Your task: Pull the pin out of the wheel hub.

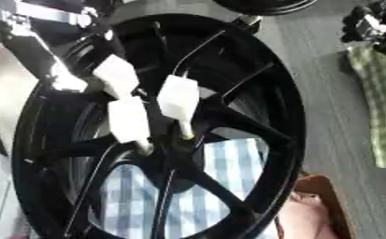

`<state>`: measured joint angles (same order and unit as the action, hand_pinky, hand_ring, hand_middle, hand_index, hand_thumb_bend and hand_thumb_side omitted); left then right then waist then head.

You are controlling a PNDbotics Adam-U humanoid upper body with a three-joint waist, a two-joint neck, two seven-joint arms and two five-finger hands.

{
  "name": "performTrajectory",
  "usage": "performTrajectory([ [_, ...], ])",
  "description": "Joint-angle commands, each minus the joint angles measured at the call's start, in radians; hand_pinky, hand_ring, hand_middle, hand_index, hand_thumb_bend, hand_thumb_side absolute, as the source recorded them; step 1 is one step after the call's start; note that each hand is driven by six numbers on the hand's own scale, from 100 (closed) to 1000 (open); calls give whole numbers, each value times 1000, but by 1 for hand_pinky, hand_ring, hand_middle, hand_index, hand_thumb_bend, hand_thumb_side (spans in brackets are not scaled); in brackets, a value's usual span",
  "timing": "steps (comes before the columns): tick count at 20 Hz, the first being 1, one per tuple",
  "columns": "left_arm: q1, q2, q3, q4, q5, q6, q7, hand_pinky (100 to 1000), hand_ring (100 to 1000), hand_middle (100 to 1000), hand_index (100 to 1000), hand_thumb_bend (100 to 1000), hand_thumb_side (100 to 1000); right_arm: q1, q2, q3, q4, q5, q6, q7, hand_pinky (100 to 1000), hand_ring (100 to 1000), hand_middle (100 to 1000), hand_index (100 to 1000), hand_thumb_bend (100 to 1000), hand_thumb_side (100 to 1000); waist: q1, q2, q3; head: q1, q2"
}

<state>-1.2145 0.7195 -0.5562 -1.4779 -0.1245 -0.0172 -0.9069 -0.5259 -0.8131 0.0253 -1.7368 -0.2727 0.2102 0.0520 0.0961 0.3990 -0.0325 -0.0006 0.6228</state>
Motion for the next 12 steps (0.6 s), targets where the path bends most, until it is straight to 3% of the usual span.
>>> performTrajectory([
  [1, -24, 14, 26, -13, 10, 6, 0, 759, 622, 444, 584, 178, 218, -5, -19, -12, -4, 4, -1, -5, 836, 661, 590, 651, 100, 535, -9, -20, 1, 5, -10],
  [2, -25, 13, 31, -12, 12, 7, 0, 737, 574, 379, 528, 132, 195, -5, -19, -12, -4, 3, -1, -5, 836, 660, 590, 651, 100, 536, -9, -20, 1, 5, -10],
  [4, -28, 10, 47, -10, 22, 13, 0, 710, 542, 343, 490, 110, 163, -4, -17, -12, -3, 1, -1, -5, 836, 660, 590, 651, 100, 538, -10, -20, 2, 5, -10],
  [8, -34, 10, 78, -11, 28, 23, 0, 690, 508, 299, 436, 100, 100, -3, -17, -13, -5, -1, -3, -5, 836, 660, 590, 651, 100, 538, -12, -22, 4, 5, -11],
  [12, -37, 13, 106, -12, 20, 29, 0, 682, 489, 255, 391, 100, 100, -1, -18, -14, -6, -2, -3, -6, 836, 660, 590, 651, 100, 540, -14, -23, 6, 4, -10],
])
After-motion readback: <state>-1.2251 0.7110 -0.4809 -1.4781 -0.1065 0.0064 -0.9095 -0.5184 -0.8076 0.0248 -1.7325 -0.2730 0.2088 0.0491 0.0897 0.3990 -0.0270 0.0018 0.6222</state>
